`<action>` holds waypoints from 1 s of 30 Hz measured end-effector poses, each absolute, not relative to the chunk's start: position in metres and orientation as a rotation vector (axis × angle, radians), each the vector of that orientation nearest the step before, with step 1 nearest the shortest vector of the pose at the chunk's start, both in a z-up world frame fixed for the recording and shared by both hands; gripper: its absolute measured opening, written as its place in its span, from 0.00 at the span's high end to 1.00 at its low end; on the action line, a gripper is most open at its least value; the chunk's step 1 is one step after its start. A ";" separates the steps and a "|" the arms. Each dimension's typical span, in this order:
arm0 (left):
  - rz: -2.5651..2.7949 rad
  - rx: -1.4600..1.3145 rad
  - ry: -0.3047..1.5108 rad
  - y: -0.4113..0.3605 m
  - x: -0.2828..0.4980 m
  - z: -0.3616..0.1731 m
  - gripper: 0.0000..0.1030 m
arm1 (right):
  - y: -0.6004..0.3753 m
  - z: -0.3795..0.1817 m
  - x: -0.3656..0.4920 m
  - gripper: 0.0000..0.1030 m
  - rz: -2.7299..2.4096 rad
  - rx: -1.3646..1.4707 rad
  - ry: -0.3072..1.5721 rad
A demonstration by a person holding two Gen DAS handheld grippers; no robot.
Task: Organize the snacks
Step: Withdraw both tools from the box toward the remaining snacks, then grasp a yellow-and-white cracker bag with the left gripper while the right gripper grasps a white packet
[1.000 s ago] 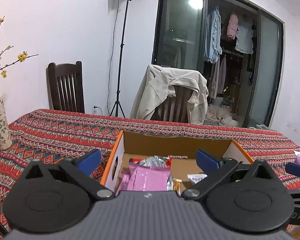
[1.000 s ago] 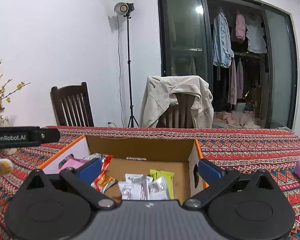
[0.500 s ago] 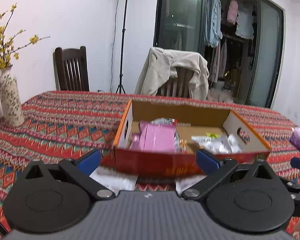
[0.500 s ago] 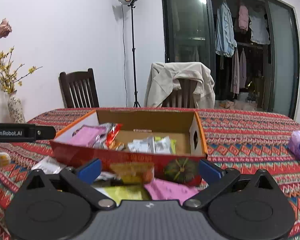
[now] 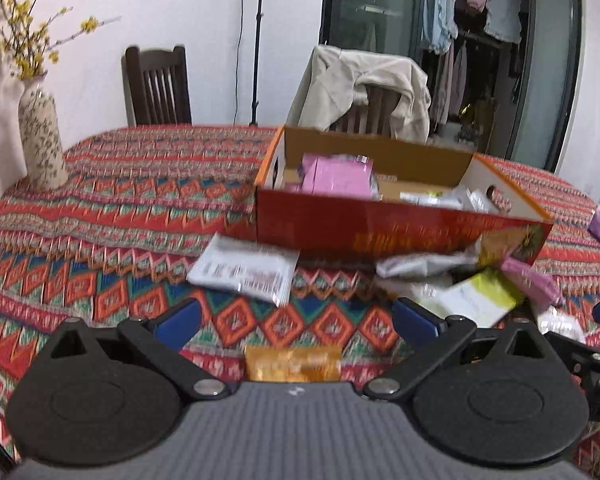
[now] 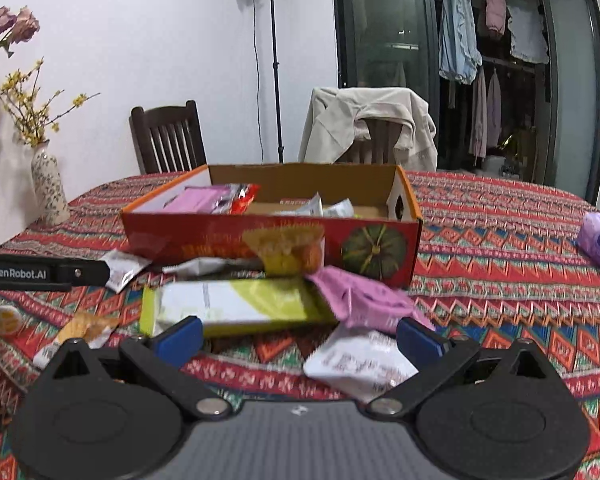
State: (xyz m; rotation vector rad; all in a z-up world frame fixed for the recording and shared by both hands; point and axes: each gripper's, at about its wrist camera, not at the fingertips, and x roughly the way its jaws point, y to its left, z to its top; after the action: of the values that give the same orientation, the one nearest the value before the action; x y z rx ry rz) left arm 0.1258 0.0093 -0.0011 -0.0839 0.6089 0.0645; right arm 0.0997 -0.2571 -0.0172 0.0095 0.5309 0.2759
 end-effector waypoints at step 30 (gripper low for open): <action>0.107 -0.033 0.695 0.002 0.108 -0.031 0.51 | -0.258 -0.039 0.093 0.00 0.273 0.020 0.600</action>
State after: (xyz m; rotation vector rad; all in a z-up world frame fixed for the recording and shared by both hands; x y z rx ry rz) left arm 0.1084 0.0024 -0.0315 -0.0330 0.6950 0.1067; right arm 0.0934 -0.2580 -0.0388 0.0196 0.5998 0.2729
